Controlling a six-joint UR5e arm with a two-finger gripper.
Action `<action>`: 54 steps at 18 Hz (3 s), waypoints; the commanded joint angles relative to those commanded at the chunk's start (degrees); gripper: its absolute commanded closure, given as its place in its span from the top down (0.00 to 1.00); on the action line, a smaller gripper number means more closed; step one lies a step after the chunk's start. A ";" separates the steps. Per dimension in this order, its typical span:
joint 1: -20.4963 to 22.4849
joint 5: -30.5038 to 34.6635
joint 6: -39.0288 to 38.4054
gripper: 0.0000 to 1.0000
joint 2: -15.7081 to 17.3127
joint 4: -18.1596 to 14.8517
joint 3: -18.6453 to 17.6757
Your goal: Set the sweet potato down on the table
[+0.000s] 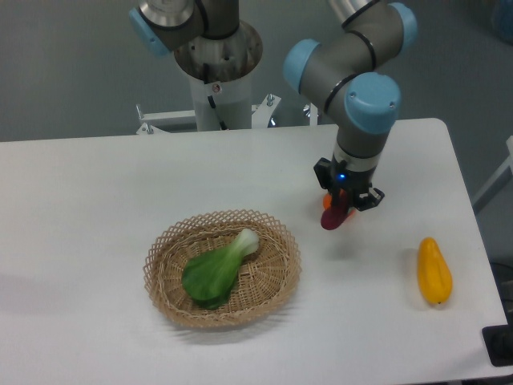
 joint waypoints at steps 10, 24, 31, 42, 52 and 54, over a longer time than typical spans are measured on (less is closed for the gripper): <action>-2.99 0.09 1.49 0.29 8.18 0.09 -12.21; -5.28 3.08 1.50 0.58 6.16 1.76 -16.89; -5.37 2.99 1.41 0.96 5.98 1.76 -16.27; -4.40 3.25 1.49 1.00 5.72 1.76 -8.19; -0.27 2.03 1.67 1.00 2.04 0.88 1.56; 0.43 1.23 1.58 1.00 0.46 0.88 3.93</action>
